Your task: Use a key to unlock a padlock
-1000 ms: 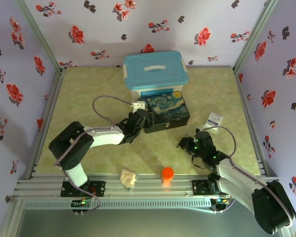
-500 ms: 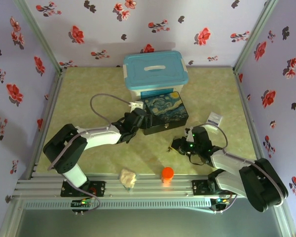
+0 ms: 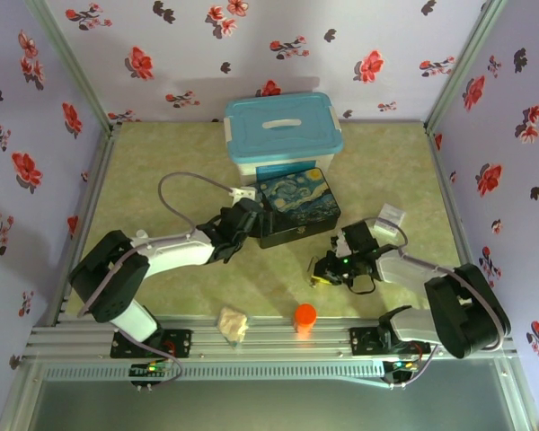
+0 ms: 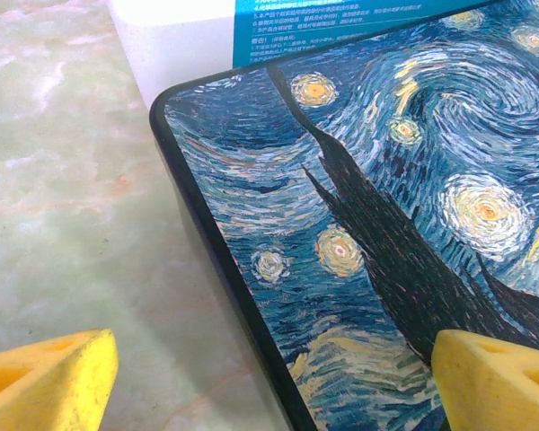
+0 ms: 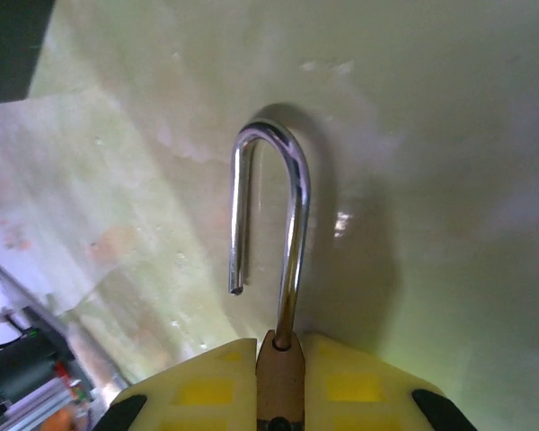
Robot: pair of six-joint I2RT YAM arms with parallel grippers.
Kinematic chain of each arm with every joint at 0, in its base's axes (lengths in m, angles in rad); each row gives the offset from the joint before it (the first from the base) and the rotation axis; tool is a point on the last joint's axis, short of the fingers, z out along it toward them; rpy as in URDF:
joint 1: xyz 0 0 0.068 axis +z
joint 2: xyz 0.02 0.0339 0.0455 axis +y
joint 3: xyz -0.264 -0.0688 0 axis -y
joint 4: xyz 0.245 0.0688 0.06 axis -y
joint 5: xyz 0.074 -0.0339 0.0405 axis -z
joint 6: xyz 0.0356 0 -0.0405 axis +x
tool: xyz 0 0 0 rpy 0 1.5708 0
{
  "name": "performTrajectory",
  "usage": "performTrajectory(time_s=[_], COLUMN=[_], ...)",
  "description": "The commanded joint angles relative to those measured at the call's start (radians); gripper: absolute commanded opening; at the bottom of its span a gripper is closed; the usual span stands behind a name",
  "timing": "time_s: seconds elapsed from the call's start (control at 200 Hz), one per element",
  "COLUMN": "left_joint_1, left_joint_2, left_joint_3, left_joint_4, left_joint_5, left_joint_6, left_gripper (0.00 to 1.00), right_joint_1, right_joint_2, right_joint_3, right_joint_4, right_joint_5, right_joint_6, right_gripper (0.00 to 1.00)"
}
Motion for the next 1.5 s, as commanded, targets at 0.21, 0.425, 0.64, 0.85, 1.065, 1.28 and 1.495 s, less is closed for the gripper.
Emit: performTrajectory(time_s=[0.21,0.425,0.64,0.85,1.065,1.28,1.495], left_joint_1=[0.114,0.125,0.144,0.154,0.185,0.326,0.492], left_joint_2=[0.058,0.108,0.123,0.025,-0.220,-0.511,-0.598], left_joint_3=[0.014,0.079,0.136,0.174,0.101,-0.135,-0.305], left_joint_4=[0.030,0.008,-0.019,-0.088,-0.120,-0.036,0.002], left_joint_5=[0.100,0.105,0.141,0.136,0.119,-0.045,-0.207], left_joint_6=[0.042,0.083,0.103,0.123,0.127,0.268,0.494], left_gripper=[0.91,0.91,0.92,1.00,1.00,1.00,1.00], right_joint_1=[-0.004,-0.004,0.002,0.017,0.018,-0.029,-0.140], right_joint_2=[-0.025,-0.057,-0.092,-0.139,-0.263,-0.268,-0.237], right_joint_3=[0.065,0.079,0.089,0.148,0.204,0.251,0.134], right_joint_4=[-0.239,-0.271,-0.288,-0.327,-0.226,-0.044,0.342], right_joint_5=[0.226,0.285,0.338,0.457,0.687,0.924,1.058], right_joint_6=[-0.097,-0.110,-0.122,-0.154,-0.202,-0.366,-0.560], right_gripper=[0.15,0.28,0.37,0.45,0.99,0.99,0.99])
